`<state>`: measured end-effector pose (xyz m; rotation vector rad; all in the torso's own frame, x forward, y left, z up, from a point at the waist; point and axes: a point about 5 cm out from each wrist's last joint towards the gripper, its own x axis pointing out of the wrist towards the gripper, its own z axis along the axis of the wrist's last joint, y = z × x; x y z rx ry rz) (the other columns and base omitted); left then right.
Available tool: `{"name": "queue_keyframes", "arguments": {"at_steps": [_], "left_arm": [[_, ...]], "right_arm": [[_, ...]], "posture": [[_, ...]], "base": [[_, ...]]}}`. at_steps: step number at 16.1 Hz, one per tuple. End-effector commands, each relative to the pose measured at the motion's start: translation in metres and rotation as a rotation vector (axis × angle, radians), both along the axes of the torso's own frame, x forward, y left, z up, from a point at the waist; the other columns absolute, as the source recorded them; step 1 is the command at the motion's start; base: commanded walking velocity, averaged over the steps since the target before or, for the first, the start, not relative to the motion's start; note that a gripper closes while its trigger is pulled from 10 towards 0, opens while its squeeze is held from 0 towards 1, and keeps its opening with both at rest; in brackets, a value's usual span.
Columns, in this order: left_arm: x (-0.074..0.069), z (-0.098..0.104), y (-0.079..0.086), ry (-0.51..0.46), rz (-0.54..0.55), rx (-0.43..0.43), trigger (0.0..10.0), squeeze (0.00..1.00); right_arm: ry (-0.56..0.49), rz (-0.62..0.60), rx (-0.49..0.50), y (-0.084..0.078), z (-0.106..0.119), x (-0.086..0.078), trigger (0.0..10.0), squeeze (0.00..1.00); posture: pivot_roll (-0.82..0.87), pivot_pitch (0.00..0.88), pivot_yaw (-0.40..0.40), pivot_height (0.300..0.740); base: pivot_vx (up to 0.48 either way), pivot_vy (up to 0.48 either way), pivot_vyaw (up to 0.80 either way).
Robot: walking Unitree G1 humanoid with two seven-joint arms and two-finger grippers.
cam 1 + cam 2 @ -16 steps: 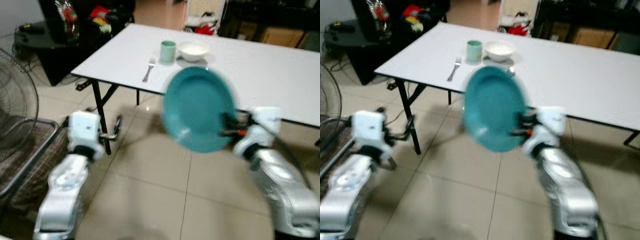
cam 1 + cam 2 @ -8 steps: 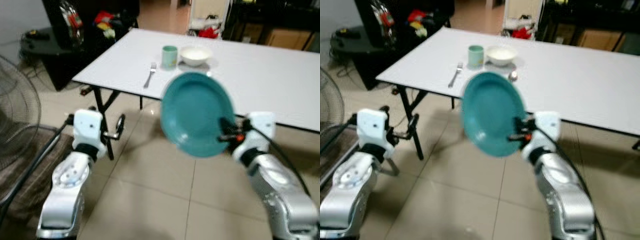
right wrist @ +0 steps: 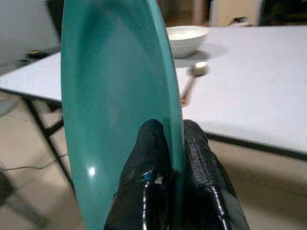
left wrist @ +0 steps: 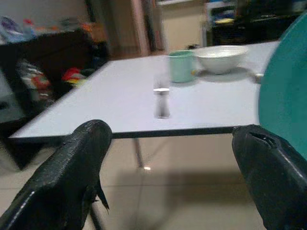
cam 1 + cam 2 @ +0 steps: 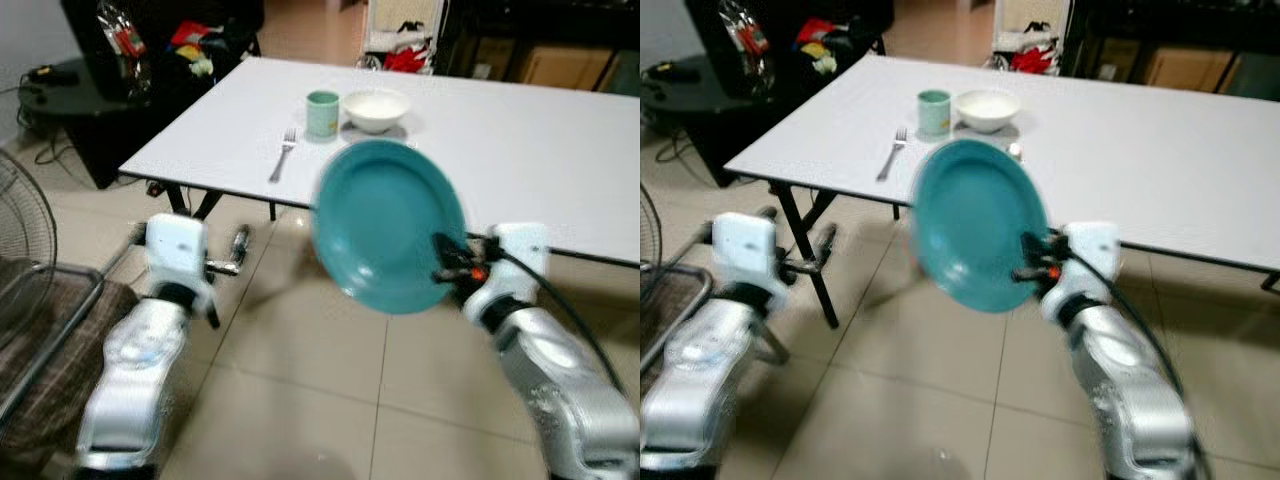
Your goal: Setting the table
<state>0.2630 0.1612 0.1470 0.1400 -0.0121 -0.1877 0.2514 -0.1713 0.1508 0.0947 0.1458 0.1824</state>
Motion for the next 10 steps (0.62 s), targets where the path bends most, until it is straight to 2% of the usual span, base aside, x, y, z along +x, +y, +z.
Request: {"name": "queue_keyframes", "arguments": {"at_steps": [1,10], "left_arm": [[0.0009,0.0017,0.0075,-0.001,0.020,0.013,10.0,0.00],[0.0008,0.0017,0.0079,-0.004,0.022,0.014,10.0,0.00]], "right_arm": [[-0.057,0.024,0.021,0.0060,0.0120,0.0016,10.0,0.00],[-0.052,0.036,0.025,0.0074,0.0114,0.0026,10.0,0.00]], "posture": [[0.07,0.000,0.014,0.740],[0.07,0.000,0.011,0.740]], "base": [[0.296,0.000,0.00],[0.295,0.000,0.00]]}}
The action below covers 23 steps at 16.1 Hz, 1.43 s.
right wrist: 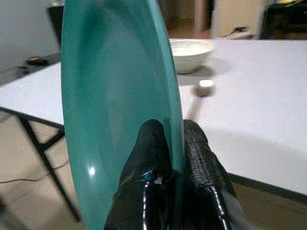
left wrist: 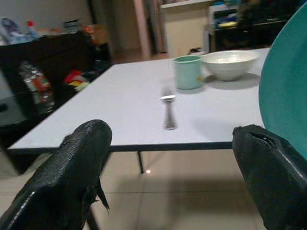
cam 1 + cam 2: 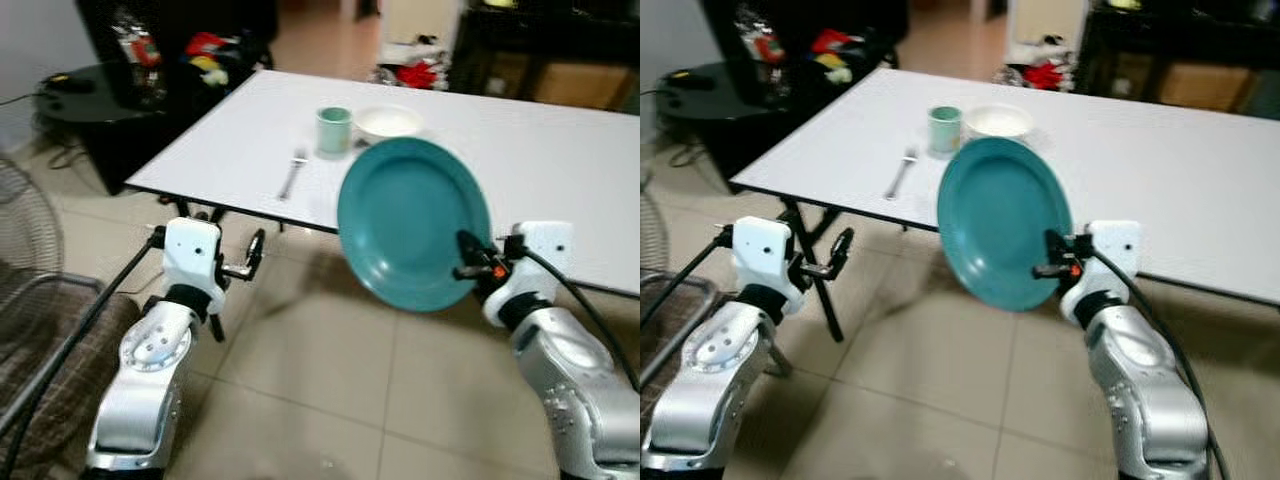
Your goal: Setting the table
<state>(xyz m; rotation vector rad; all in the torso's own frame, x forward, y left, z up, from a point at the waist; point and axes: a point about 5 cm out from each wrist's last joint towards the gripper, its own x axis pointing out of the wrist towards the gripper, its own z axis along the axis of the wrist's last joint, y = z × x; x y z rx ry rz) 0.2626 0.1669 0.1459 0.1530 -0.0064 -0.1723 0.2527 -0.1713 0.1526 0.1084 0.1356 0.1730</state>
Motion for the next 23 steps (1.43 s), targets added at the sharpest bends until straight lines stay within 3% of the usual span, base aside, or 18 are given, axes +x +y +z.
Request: {"name": "queue_keyframes", "arguments": {"at_steps": [1,23], "left_arm": [[0.0012,0.0027,0.0023,-0.007,0.006,0.001,10.0,0.00],[0.0005,0.0021,0.0023,-0.003,-0.005,0.001,10.0,0.00]], "right_arm": [[-0.043,0.047,0.011,0.0075,0.0096,0.0012,10.0,0.00],[-0.051,0.043,0.034,0.0071,0.0114,0.0015,10.0,0.00]], "posture": [[0.07,0.000,0.012,0.740],[0.07,0.000,0.018,0.740]], "base": [[0.292,0.000,0.00],[0.295,0.000,0.00]]}}
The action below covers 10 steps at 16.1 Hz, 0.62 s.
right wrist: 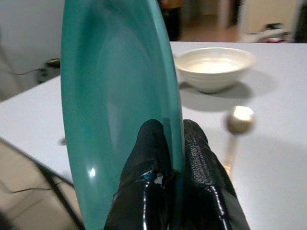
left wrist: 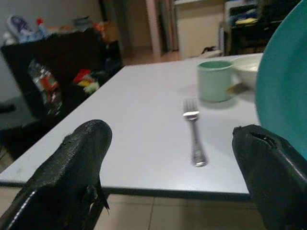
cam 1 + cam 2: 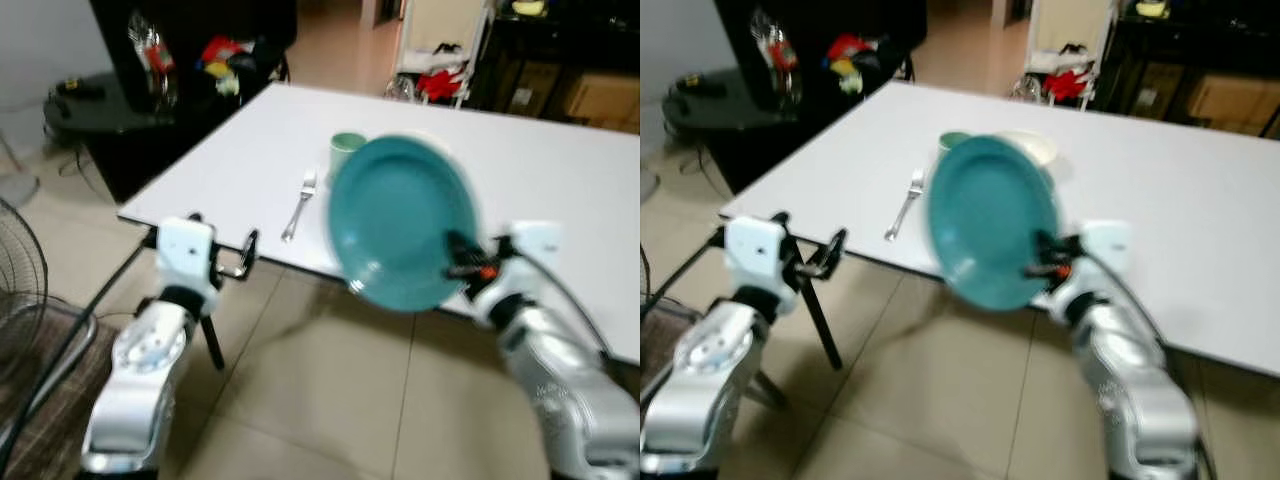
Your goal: Setting the table
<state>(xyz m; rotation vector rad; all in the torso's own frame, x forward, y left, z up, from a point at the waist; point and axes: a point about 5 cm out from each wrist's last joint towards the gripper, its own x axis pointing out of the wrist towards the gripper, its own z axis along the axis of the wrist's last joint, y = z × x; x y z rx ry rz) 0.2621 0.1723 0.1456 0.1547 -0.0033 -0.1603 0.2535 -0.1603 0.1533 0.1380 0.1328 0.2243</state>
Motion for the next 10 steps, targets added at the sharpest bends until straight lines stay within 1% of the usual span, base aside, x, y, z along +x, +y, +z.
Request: {"name": "queue_keyframes", "arguments": {"at_steps": [1,10], "left_arm": [[0.0013,0.0024,-0.0032,-0.005,-0.017,0.000,10.0,0.00],[0.0018,0.0023,-0.0043,-0.002,-0.024,0.000,10.0,0.00]], "right_arm": [[-0.048,-0.007,0.002,-0.0039,0.0107,0.0006,10.0,0.00],[-0.042,-0.011,0.010,-0.0039,0.0102,0.0000,10.0,0.00]], "posture": [[0.07,0.000,0.020,0.740],[0.07,0.000,0.025,0.740]], "base": [[0.292,0.000,0.00],[0.294,0.000,0.00]]}}
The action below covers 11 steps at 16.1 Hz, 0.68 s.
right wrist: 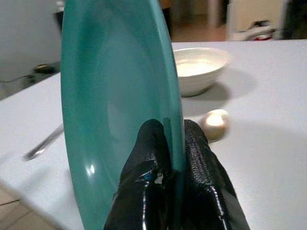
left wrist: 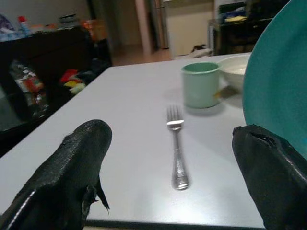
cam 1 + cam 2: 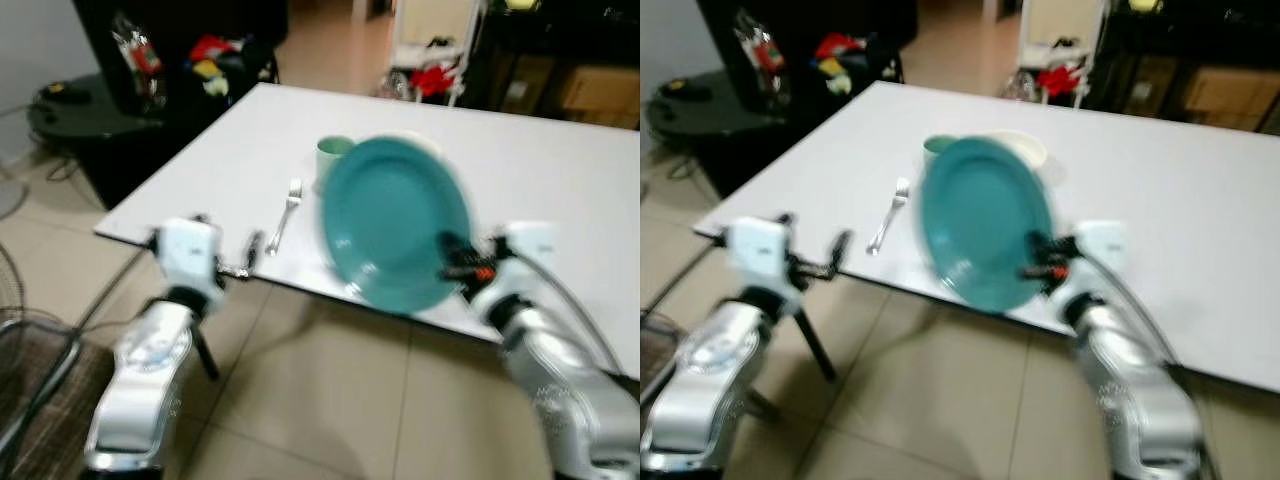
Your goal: Setting the table
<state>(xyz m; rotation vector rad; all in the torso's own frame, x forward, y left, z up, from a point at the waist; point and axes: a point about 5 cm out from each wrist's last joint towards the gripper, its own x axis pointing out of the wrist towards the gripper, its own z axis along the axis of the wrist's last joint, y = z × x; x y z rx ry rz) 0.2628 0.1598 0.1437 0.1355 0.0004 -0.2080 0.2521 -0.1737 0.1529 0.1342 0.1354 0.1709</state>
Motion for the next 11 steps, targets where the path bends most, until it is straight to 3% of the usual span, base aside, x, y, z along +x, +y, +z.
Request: {"name": "queue_keyframes", "arguments": {"at_steps": [1,5,7,9,10,11], "left_arm": [[0.001,0.004,0.008,-0.011,0.022,0.018,10.0,0.00],[0.001,0.004,0.008,-0.012,0.020,0.018,10.0,0.00],[0.001,0.007,0.006,-0.019,-0.004,0.003,10.0,0.00],[-0.001,0.007,0.000,-0.006,-0.081,0.021,10.0,0.00],[-0.002,0.007,-0.005,0.007,-0.148,0.044,10.0,0.00],[-0.002,0.006,-0.006,0.013,-0.159,0.048,10.0,0.00]], "right_arm": [[-0.048,0.041,0.017,0.009,0.011,0.001,10.0,0.00],[-0.039,0.043,0.047,0.011,0.011,0.001,10.0,0.00],[-0.018,0.036,0.148,0.011,0.011,0.002,10.0,0.00],[0.018,0.058,0.229,0.014,0.010,0.004,10.0,0.00],[0.071,0.080,0.335,0.018,0.008,0.006,10.0,0.00],[0.091,0.077,0.354,0.018,0.007,0.008,10.0,0.00]], "posture": [[0.07,0.000,0.025,0.740],[0.07,0.000,0.025,0.740],[0.07,0.000,0.027,0.740],[0.07,0.000,0.028,0.740],[0.07,0.000,0.032,0.740],[0.07,0.000,0.033,0.740]], "base": [[0.292,0.000,0.00],[0.292,0.000,0.00],[0.129,0.000,0.00],[0.000,0.000,0.00],[0.000,0.000,0.00],[0.000,0.000,0.00]]}}
